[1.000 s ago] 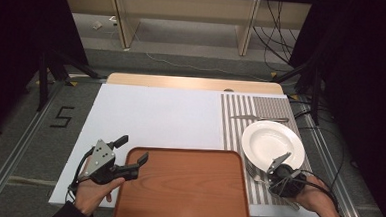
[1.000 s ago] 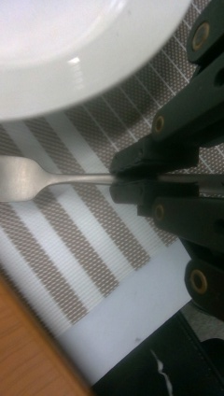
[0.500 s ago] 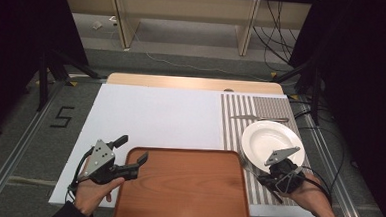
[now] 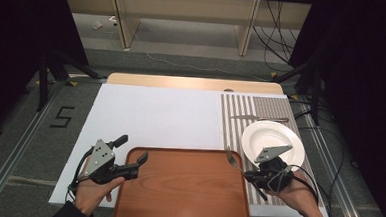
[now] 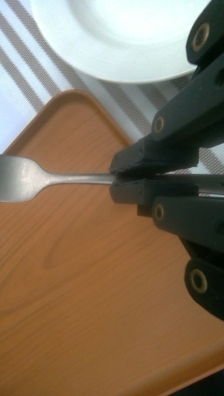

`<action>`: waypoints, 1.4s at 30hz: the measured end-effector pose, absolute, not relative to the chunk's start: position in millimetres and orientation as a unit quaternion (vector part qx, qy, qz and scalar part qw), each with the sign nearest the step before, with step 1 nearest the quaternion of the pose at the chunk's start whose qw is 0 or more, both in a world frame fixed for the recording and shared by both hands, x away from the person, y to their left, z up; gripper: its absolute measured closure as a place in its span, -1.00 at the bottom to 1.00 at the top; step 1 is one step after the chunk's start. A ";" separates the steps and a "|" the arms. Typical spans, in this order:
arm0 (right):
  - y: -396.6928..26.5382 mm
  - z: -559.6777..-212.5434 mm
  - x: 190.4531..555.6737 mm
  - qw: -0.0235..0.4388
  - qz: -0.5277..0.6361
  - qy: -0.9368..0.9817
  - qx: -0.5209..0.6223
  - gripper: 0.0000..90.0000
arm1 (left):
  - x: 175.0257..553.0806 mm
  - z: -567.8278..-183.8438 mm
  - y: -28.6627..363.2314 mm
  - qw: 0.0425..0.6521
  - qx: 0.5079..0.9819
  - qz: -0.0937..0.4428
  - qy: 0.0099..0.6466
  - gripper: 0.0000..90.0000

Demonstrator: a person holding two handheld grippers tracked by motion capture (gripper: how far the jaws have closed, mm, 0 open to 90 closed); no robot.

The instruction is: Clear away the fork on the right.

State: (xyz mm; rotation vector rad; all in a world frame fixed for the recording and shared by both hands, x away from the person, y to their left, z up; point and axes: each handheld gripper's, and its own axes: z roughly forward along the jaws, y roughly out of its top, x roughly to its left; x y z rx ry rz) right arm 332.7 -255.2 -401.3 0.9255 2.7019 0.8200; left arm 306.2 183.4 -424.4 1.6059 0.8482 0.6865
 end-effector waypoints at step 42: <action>-187.8 -422.4 324.2 -0.012 0.287 0.911 0.296 0.88 | 305.2 -423.8 183.5 0.567 0.681 0.294 0.359 -0.63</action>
